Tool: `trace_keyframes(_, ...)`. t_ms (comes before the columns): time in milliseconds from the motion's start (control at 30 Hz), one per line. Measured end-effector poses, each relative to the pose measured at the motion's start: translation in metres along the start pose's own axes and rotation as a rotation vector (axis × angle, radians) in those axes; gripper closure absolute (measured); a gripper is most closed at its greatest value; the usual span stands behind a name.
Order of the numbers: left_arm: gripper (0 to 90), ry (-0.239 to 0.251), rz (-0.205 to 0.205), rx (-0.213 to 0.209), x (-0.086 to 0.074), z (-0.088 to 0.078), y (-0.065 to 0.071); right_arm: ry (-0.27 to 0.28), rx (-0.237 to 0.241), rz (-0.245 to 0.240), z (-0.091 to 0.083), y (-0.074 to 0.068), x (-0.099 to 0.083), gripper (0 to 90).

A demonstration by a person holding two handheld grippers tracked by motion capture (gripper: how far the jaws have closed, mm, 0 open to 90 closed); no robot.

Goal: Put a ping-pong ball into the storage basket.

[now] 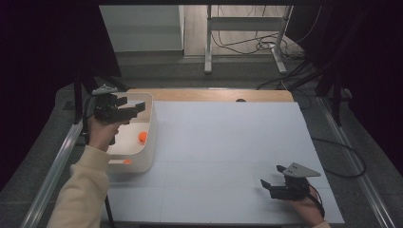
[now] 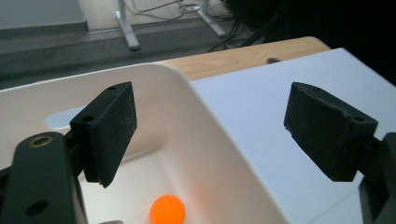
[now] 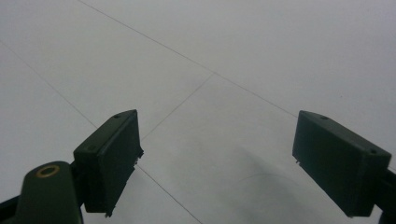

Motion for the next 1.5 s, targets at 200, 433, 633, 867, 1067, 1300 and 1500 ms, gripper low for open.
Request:
trace_keyframes(200,18.3,0.023,0.065,-0.092,-0.005,-0.006,0.027,-0.001,-0.002,0.001,0.0,0.0,0.0,15.7)
trace_keyframes(433,18.1,0.046,0.108,-0.161,-0.014,-0.009,0.047,-0.002,-0.007,0.0,0.0,0.0,0.0,15.7)
trace_keyframes(633,18.1,0.052,0.137,-0.202,-0.024,-0.005,0.062,-0.003,-0.006,0.002,0.0,0.0,0.0,15.6)
trace_keyframes(867,18.1,0.054,0.177,-0.23,-0.034,-0.004,0.078,-0.003,-0.006,0.001,0.0,0.0,-0.001,15.6)
trace_keyframes(1067,18.1,0.042,0.215,-0.254,-0.048,0.001,0.093,-0.006,-0.005,-0.001,0.0,0.0,-0.001,15.6)
trace_keyframes(1300,17.9,0.04,0.235,-0.279,-0.065,0.007,0.107,-0.005,-0.008,0.0,0.0,0.0,-0.001,15.7)
trace_keyframes(1500,17.8,0.029,0.259,-0.285,-0.085,0.014,0.117,0.0,-0.009,0.004,-0.001,0.001,-0.002,15.7)
Point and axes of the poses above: each handheld gripper's, and its own axes: z roughly forward along the jaws, x roughly out of its top, y roughly to its right, the point moved 1 cm from there along z, roughly forward along the jaws, and after that the axes turned 8 degrees about -y, right-handed, at the moved point
